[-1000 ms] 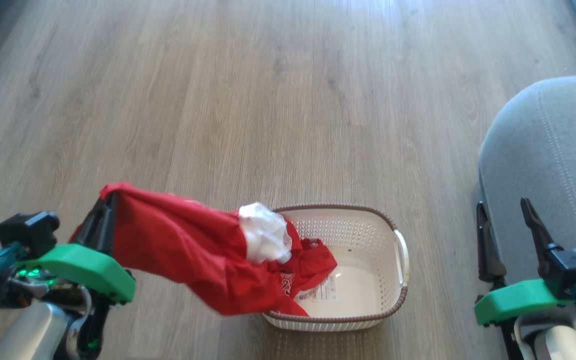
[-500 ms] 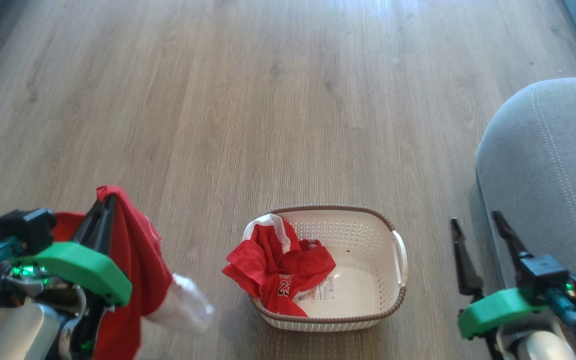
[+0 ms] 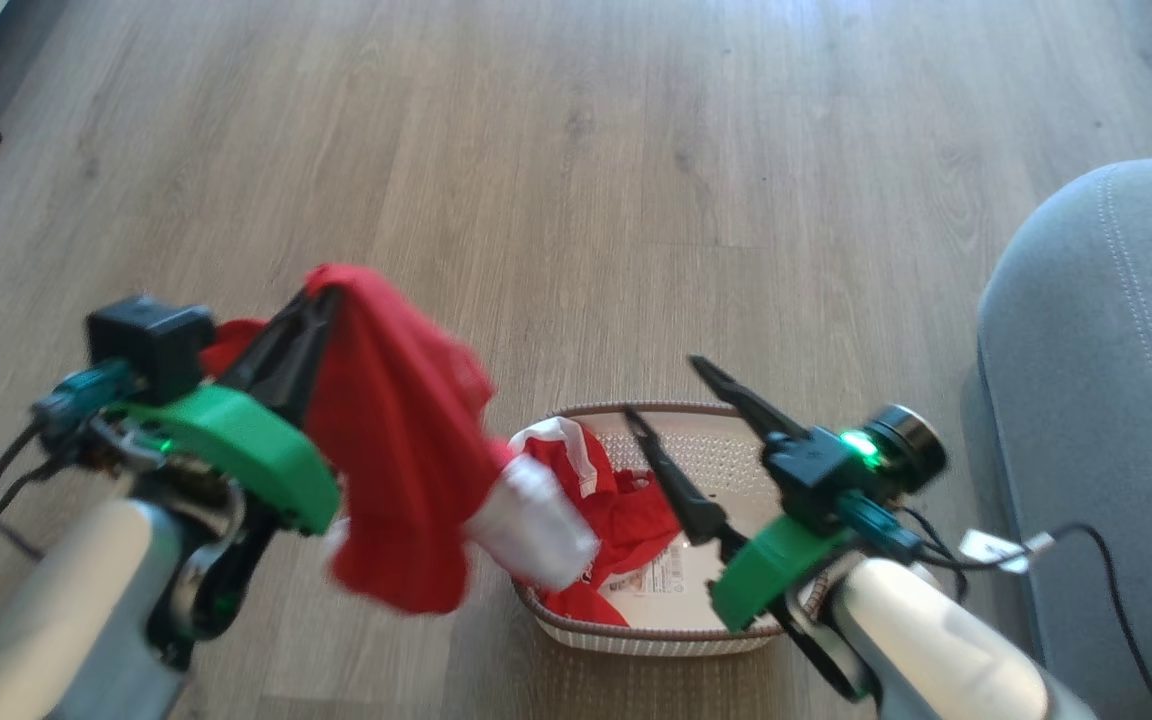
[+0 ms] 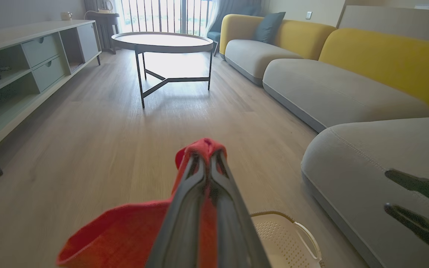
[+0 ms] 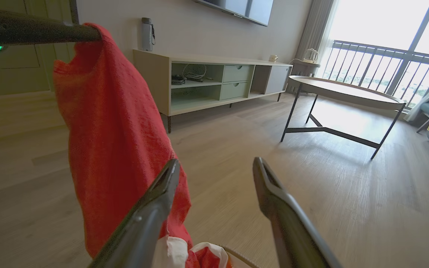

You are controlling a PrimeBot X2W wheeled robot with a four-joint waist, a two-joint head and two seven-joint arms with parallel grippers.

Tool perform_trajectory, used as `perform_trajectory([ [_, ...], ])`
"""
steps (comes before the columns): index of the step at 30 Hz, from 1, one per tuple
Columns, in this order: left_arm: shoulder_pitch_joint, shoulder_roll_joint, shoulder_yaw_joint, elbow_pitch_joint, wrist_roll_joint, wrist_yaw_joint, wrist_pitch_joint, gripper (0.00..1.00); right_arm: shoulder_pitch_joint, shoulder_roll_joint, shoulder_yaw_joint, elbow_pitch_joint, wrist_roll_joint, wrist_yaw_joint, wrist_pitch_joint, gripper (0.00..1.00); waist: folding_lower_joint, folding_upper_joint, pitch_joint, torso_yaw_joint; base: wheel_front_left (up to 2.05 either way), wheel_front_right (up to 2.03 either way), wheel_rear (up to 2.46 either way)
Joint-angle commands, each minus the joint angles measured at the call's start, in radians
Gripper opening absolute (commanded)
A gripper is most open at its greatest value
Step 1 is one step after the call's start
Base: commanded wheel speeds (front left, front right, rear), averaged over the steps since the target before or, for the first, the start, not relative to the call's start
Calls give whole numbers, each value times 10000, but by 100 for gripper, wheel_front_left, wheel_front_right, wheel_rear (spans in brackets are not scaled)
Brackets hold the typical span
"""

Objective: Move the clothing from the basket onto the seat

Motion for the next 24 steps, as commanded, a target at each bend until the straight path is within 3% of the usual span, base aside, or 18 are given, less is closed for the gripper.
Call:
perform_trajectory([
  [1,-918,184,335,-281,173,-159,44,0,-565,88,341,-190,204,69,-49,100,1,0,8,70,0,0,0],
  [9,-1653,-401,-696,37,479,-912,221,0,-1901,144,1659,165,1007,69,-49,100,1,0,-49,198,0,0,0],
  [15,-1959,-1079,-1404,-143,627,-1171,289,0,-2247,283,2039,448,1206,69,-49,100,1,0,-92,181,0,0,0],
  [24,-2158,-1560,-2118,-566,795,-1364,537,0,-2267,387,2182,900,1397,69,-49,100,1,0,-107,118,0,0,0],
])
